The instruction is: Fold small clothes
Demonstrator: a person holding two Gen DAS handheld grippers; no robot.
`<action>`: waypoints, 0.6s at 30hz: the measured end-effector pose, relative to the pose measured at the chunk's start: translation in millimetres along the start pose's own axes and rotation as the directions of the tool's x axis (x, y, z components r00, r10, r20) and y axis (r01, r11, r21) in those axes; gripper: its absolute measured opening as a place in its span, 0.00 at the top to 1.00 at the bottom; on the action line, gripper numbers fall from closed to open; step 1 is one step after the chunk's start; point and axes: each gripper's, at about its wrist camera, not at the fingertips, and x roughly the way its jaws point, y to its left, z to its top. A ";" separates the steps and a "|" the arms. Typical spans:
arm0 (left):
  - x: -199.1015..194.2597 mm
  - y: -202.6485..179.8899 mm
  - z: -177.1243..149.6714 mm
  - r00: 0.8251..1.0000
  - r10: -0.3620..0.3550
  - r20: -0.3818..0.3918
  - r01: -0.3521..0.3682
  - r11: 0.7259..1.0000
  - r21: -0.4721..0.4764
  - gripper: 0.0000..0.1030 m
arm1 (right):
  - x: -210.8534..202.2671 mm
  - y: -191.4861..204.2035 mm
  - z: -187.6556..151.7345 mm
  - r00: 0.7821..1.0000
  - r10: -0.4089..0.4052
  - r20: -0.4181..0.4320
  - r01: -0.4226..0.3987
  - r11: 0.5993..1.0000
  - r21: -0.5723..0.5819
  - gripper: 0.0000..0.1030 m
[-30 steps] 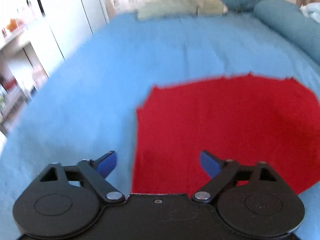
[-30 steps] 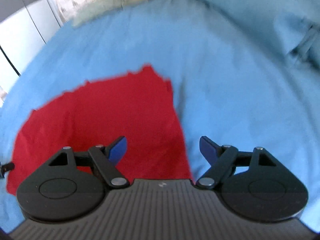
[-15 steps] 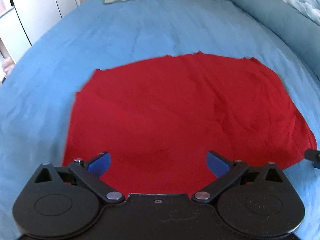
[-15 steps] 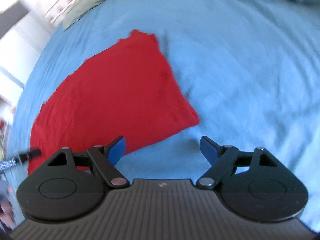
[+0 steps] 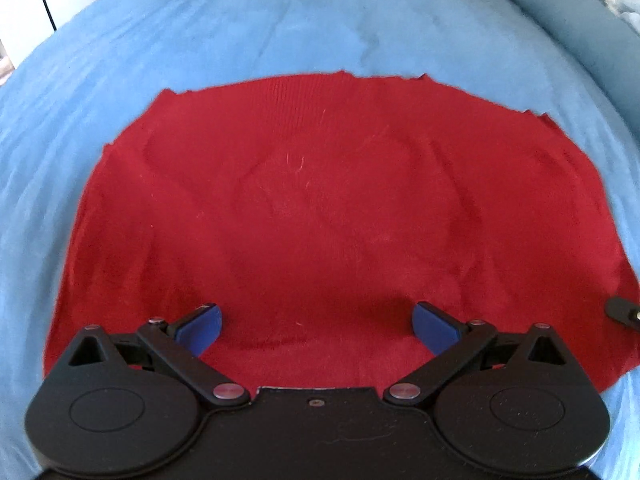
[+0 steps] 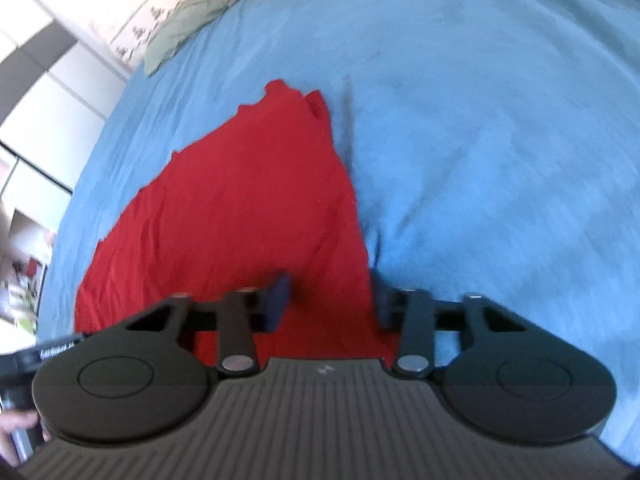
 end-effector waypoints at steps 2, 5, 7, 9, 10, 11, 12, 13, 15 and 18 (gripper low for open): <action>5.5 -2.7 0.3 1.000 0.017 -0.014 -0.017 1.000 0.007 0.00 | 3.7 3.8 0.0 1.000 -0.021 -0.013 0.021 0.999 -0.026 0.66; 11.1 -6.4 2.5 0.998 0.043 -0.039 -0.042 0.999 0.014 0.00 | 1.1 10.7 1.8 0.999 -0.047 -0.021 0.047 0.999 -0.013 0.75; 15.5 -7.4 7.4 0.996 0.054 -0.069 -0.054 0.999 0.010 0.00 | -3.6 17.4 6.0 0.998 -0.053 -0.022 0.053 0.998 0.016 0.76; 18.9 -6.9 13.9 0.993 0.055 -0.106 -0.055 0.998 0.007 0.00 | -11.5 29.3 13.3 1.000 -0.027 -0.004 0.027 0.998 0.053 0.77; 20.0 -5.6 17.6 0.991 0.049 -0.128 -0.049 0.999 0.006 0.00 | -17.7 38.9 17.9 1.000 0.000 0.012 -0.001 0.998 0.062 0.77; 20.3 -3.0 22.0 0.988 0.036 -0.148 -0.036 0.999 -0.003 0.00 | -23.4 50.4 22.9 0.999 0.029 0.027 -0.030 0.997 0.064 0.77; 19.3 1.1 26.0 0.987 0.013 -0.160 -0.016 1.000 -0.014 0.00 | -28.5 66.9 29.0 0.997 0.063 0.037 -0.065 0.996 0.055 0.77; 14.6 10.2 29.2 0.987 -0.024 -0.159 0.020 0.999 -0.030 0.00 | -31.7 84.5 34.2 0.995 0.092 0.040 -0.094 0.995 0.032 0.77; -2.3 32.8 30.9 0.991 -0.061 -0.123 0.055 0.997 -0.054 0.00 | -35.1 129.3 41.9 0.987 0.155 0.032 -0.153 0.987 -0.057 0.77; -32.1 73.3 23.6 0.998 0.015 -0.059 -0.016 0.999 -0.032 0.00 | -27.2 214.9 35.1 0.967 0.254 -0.031 -0.253 0.931 -0.263 0.77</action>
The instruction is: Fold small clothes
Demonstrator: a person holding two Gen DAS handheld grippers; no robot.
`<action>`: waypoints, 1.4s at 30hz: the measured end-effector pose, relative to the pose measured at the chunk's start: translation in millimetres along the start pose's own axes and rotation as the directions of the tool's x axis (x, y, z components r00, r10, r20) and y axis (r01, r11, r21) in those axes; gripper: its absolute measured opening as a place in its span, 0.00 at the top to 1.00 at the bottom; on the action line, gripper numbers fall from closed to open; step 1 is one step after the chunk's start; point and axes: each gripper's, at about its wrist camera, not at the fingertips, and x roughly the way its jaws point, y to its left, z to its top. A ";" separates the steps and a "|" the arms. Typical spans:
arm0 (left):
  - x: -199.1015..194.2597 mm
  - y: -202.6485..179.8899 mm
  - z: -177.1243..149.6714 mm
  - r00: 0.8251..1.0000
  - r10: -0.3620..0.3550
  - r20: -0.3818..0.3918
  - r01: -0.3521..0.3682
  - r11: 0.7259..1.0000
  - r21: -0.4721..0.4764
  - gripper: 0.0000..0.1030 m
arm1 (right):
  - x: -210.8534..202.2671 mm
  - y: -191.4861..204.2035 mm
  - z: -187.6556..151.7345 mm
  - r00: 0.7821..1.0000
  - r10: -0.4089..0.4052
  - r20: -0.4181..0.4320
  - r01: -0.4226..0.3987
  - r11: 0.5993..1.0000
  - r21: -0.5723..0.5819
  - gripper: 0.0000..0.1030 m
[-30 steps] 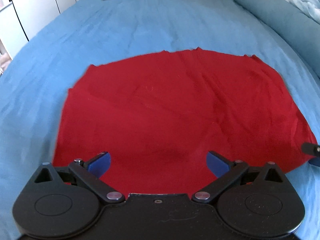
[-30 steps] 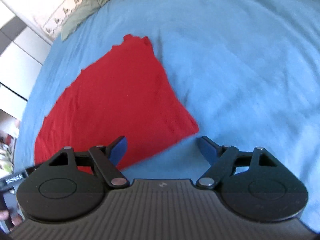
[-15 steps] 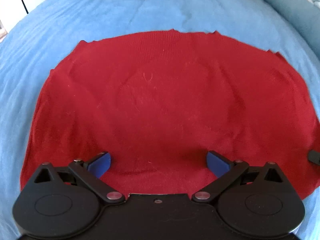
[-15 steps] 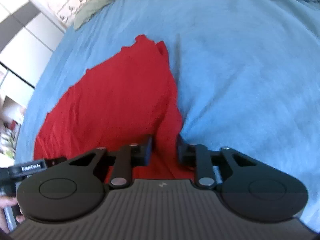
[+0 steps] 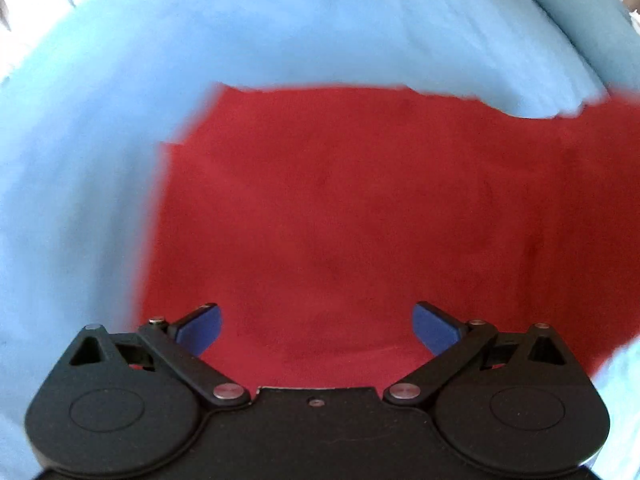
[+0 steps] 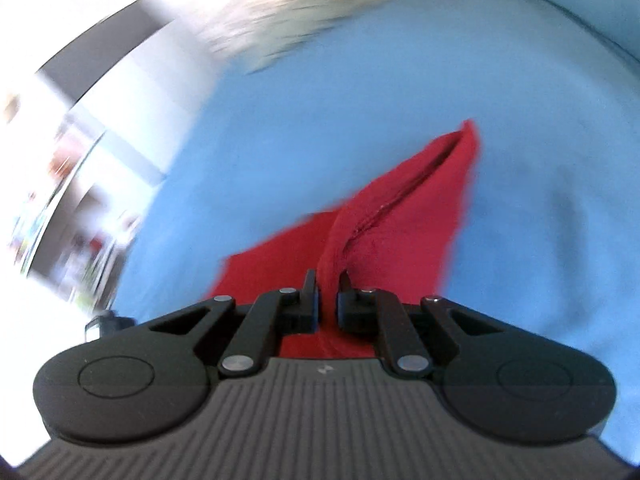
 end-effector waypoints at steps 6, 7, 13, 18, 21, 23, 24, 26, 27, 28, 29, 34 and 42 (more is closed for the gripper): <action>-20.1 97.8 -54.3 0.994 0.100 0.042 -0.101 0.995 0.007 0.00 | 112.3 121.8 -52.3 0.957 0.054 -0.286 -0.145 0.941 -0.307 0.78; -18.7 112.7 -66.6 0.995 0.095 0.030 -0.095 0.995 -0.004 0.00 | 136.3 129.5 -69.0 0.942 0.026 -0.335 -0.139 0.938 -0.318 0.78; -16.0 155.1 -111.8 1.000 0.001 -0.006 -0.001 0.998 -0.057 0.00 | 179.8 140.9 -111.6 0.933 -0.059 -0.355 -0.072 0.936 -0.344 0.71; -21.3 152.1 -115.5 0.999 -0.030 0.022 0.031 0.999 -0.033 0.00 | 165.0 154.8 -106.2 0.942 -0.038 -0.332 -0.109 0.904 -0.414 0.32; -29.9 149.4 -109.3 0.998 -0.040 0.050 0.041 0.999 -0.012 0.00 | 142.8 154.4 -91.0 0.967 0.000 -0.254 -0.105 0.910 -0.401 0.29; -37.5 145.9 -104.0 0.996 -0.055 0.072 0.055 0.998 -0.001 0.00 | 111.6 145.4 -82.3 0.986 0.006 -0.166 -0.069 0.925 -0.374 0.20; -40.6 144.1 -103.0 0.995 -0.065 0.081 0.064 0.998 0.007 0.00 | 93.9 137.7 -79.3 0.994 -0.013 -0.105 -0.026 0.932 -0.361 0.13; -45.4 139.3 -98.6 0.993 -0.074 0.097 0.072 0.997 0.027 0.00 | 68.2 122.2 -80.3 0.997 -0.068 -0.024 0.056 0.940 -0.337 0.06; -45.1 132.1 -96.7 0.992 -0.074 0.102 0.071 0.997 0.032 0.00 | 56.7 111.6 -84.6 0.994 -0.106 0.000 0.100 0.940 -0.327 0.05; -44.5 126.8 -94.1 0.992 -0.070 0.107 0.066 0.997 0.034 0.00 | 48.1 102.3 -90.5 0.990 -0.142 0.014 0.139 0.936 -0.324 0.05; -43.4 124.8 -92.7 0.992 -0.066 0.109 0.063 0.997 0.033 0.00 | 41.8 93.0 -99.6 0.982 -0.187 0.026 0.185 0.925 -0.333 0.05; -34.8 118.3 -82.5 0.991 -0.065 0.116 0.067 0.998 -0.011 0.00 | 32.3 52.4 -153.5 0.932 -0.362 0.005 0.335 0.855 -0.395 0.05; -25.1 110.9 -73.6 0.992 -0.013 0.126 0.010 1.000 0.024 0.00 | 46.5 25.3 -184.6 0.900 -0.437 0.000 0.419 0.863 -0.284 0.08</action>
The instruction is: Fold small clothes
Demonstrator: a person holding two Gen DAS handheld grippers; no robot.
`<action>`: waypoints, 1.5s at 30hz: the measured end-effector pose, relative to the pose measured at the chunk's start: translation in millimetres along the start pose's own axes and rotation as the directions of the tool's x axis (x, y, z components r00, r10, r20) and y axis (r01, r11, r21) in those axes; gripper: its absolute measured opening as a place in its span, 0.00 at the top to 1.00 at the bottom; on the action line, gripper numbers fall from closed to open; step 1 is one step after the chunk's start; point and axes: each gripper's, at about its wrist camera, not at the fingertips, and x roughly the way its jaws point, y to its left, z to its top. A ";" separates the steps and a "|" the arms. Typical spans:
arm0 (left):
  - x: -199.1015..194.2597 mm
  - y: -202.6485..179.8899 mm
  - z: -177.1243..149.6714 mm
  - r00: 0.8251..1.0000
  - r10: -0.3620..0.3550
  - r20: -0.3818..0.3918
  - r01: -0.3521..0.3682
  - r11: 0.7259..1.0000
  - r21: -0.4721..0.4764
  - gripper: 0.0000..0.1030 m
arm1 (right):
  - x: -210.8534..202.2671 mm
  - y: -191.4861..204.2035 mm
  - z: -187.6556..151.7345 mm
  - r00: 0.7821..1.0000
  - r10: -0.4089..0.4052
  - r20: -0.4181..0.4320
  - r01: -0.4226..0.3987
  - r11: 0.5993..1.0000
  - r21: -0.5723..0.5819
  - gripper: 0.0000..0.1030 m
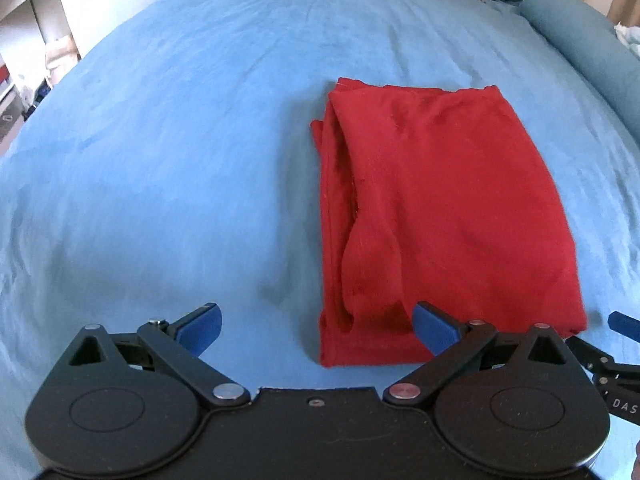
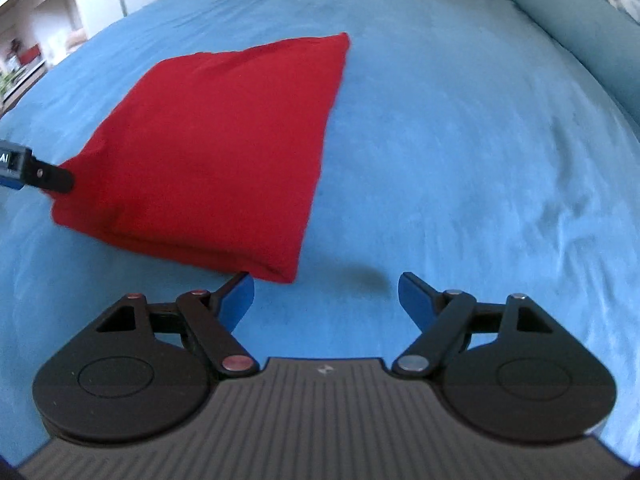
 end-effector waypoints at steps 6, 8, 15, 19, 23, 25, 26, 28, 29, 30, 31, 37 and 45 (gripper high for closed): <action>9.9 4.9 2.5 0.998 0.055 -0.008 -0.055 0.998 0.013 0.00 | 4.9 -13.2 10.5 0.996 -0.084 0.014 0.084 0.996 0.043 0.10; 17.9 6.5 -5.6 0.995 0.098 -0.034 -0.096 0.994 0.051 0.00 | 6.0 -16.1 8.5 0.997 -0.080 0.002 0.080 0.996 0.041 0.10; 30.7 21.2 -32.6 0.996 0.076 -0.049 -0.076 0.997 0.003 0.00 | 16.4 -20.2 1.2 0.998 -0.067 -0.013 0.068 0.997 0.029 0.10; 22.9 15.6 -28.7 0.994 0.096 -0.049 -0.095 0.995 0.022 0.00 | 12.5 -26.1 2.9 0.999 -0.029 -0.026 0.030 0.999 0.035 0.09; -5.4 11.5 -16.4 0.995 0.095 -0.015 -0.095 0.995 0.041 0.00 | -13.4 -37.4 10.0 0.999 0.044 0.004 -0.044 0.997 0.055 0.08; -22.8 9.5 -9.6 0.996 0.076 0.038 -0.078 0.995 0.060 0.00 | -31.2 -48.2 17.4 0.995 0.081 0.061 -0.086 0.992 0.087 0.02; -29.9 8.9 -5.1 0.996 0.065 0.061 -0.069 0.996 0.063 0.00 | -37.9 -53.9 23.0 0.992 0.099 0.080 -0.107 0.989 0.104 0.00; -40.6 8.1 9.0 0.994 0.035 0.108 -0.042 0.997 0.061 0.00 | -46.9 -64.9 37.0 0.985 0.132 0.112 -0.147 0.979 0.142 0.00; -42.3 9.0 16.5 0.992 0.020 0.125 -0.027 0.998 0.059 0.00 | -48.5 -69.6 45.4 0.981 0.152 0.123 -0.170 0.973 0.157 0.00; -40.5 9.5 25.6 0.991 0.001 0.135 -0.008 0.999 0.053 0.00 | -47.8 -72.9 53.5 0.978 0.166 0.127 -0.187 0.968 0.166 0.00; -34.3 10.7 34.1 0.991 -0.018 0.129 0.012 0.999 0.046 0.00 | -44.4 -75.6 62.9 0.975 0.183 0.125 -0.203 0.964 0.173 0.00; 27.4 15.3 61.4 0.987 -0.159 0.027 0.160 0.987 -0.030 0.02 | 16.9 -78.0 102.4 0.965 0.262 -0.008 -0.252 0.935 0.250 0.00; 59.7 18.3 66.7 0.977 -0.212 -0.008 0.211 0.974 -0.085 0.13 | 71.7 -61.0 104.8 0.941 0.332 -0.065 -0.298 0.904 0.305 0.00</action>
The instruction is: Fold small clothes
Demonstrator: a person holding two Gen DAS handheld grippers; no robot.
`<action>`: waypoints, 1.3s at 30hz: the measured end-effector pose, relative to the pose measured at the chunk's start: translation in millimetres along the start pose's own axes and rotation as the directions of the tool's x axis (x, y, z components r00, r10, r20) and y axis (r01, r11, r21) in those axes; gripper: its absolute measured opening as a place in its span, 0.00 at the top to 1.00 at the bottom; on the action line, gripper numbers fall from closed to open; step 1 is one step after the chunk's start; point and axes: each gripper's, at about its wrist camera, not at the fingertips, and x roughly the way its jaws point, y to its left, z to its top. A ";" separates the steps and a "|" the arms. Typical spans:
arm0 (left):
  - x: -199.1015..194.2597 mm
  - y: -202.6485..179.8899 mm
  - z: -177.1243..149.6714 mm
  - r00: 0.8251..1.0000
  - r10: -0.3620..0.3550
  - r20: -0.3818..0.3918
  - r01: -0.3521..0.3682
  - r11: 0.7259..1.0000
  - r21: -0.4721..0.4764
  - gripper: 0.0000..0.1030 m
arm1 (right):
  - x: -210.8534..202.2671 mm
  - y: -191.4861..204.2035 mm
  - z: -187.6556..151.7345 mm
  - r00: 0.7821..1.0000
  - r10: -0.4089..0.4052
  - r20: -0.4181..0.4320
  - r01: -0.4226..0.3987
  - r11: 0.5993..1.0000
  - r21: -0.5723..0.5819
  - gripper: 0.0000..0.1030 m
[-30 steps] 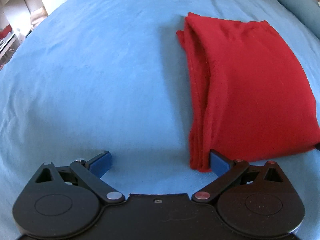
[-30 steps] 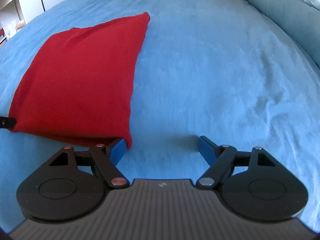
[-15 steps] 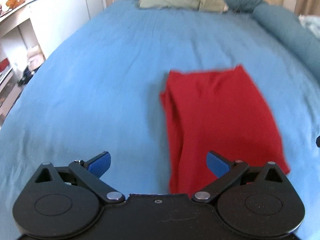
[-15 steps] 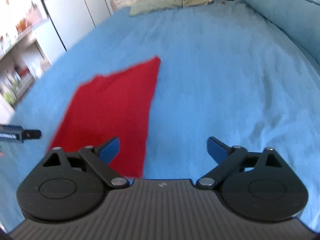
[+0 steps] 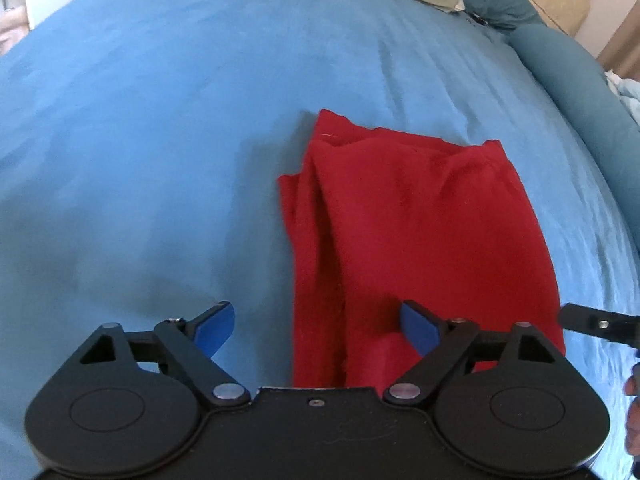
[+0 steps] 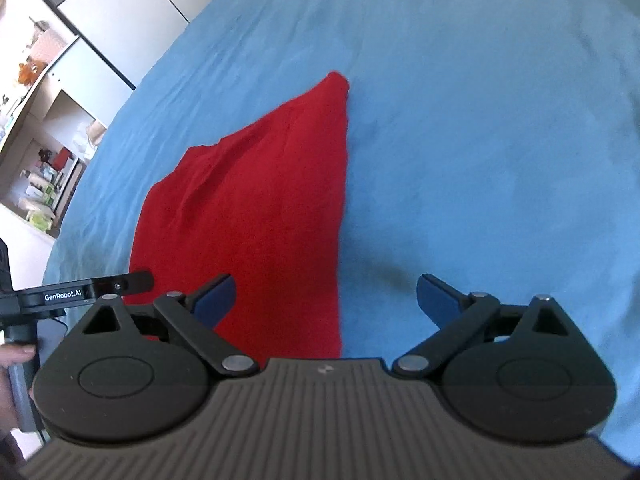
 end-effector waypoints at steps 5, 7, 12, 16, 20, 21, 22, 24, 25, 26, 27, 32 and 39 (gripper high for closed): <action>16.8 1.9 7.0 0.999 -0.037 -0.007 0.037 0.999 -0.006 0.15 | 13.1 4.6 -3.5 1.000 -0.019 0.004 0.019 1.000 -0.014 0.00; 15.6 1.6 7.2 0.999 -0.046 0.000 0.046 0.999 -0.002 0.20 | 13.7 8.0 -2.9 1.000 -0.008 0.008 0.009 0.999 -0.035 0.08; 14.9 -4.7 9.1 0.996 -0.086 -0.008 0.086 0.996 0.022 0.50 | 22.8 18.6 2.5 0.999 0.032 -0.019 -0.033 0.998 -0.053 0.34; 9.7 -10.7 10.5 0.997 -0.075 0.003 0.075 0.997 0.019 0.68 | 18.9 23.6 1.1 1.000 0.023 0.009 -0.022 0.998 -0.062 0.55; -5.3 -17.5 10.5 0.998 -0.059 0.018 0.058 0.998 0.019 0.75 | 8.2 31.5 2.1 0.999 0.014 0.039 -0.011 0.998 -0.065 0.62; -11.0 -19.8 10.3 0.998 -0.060 0.029 0.060 0.998 0.026 0.75 | 4.1 32.8 2.9 0.999 0.022 0.046 -0.019 0.998 -0.061 0.63; -19.6 -23.5 9.7 0.997 -0.061 0.043 0.059 0.998 0.034 0.76 | -2.6 33.4 4.5 0.998 0.037 0.054 -0.034 0.998 -0.057 0.64; -32.6 -31.6 8.7 0.996 -0.070 0.054 0.069 0.997 0.033 0.76 | -18.2 36.1 4.8 0.996 0.063 0.069 -0.059 0.997 -0.055 0.64; -42.8 -37.1 6.4 0.995 -0.075 0.063 0.073 0.997 0.037 0.76 | -25.8 38.2 4.6 0.995 0.068 0.077 -0.063 0.996 -0.062 0.64; -51.1 -42.6 4.1 0.994 -0.076 0.072 0.073 0.996 0.047 0.76 | -35.8 39.6 3.4 0.994 0.072 0.085 -0.066 0.995 -0.072 0.64; -59.9 -48.3 0.7 0.994 -0.076 0.081 0.072 0.996 0.057 0.76 | -48.6 40.8 1.2 0.992 0.079 0.094 -0.072 0.994 -0.080 0.64; -102.6 -83.4 -32.5 0.990 -0.106 0.088 0.097 0.990 0.101 0.76 | -112.1 32.3 -22.4 0.991 0.083 0.108 -0.077 0.996 -0.054 0.64; -115.8 -126.8 -111.7 0.994 -0.111 0.021 0.108 0.987 0.117 0.76 | -172.7 -2.6 -101.5 0.997 0.008 0.075 -0.006 1.000 -0.021 0.64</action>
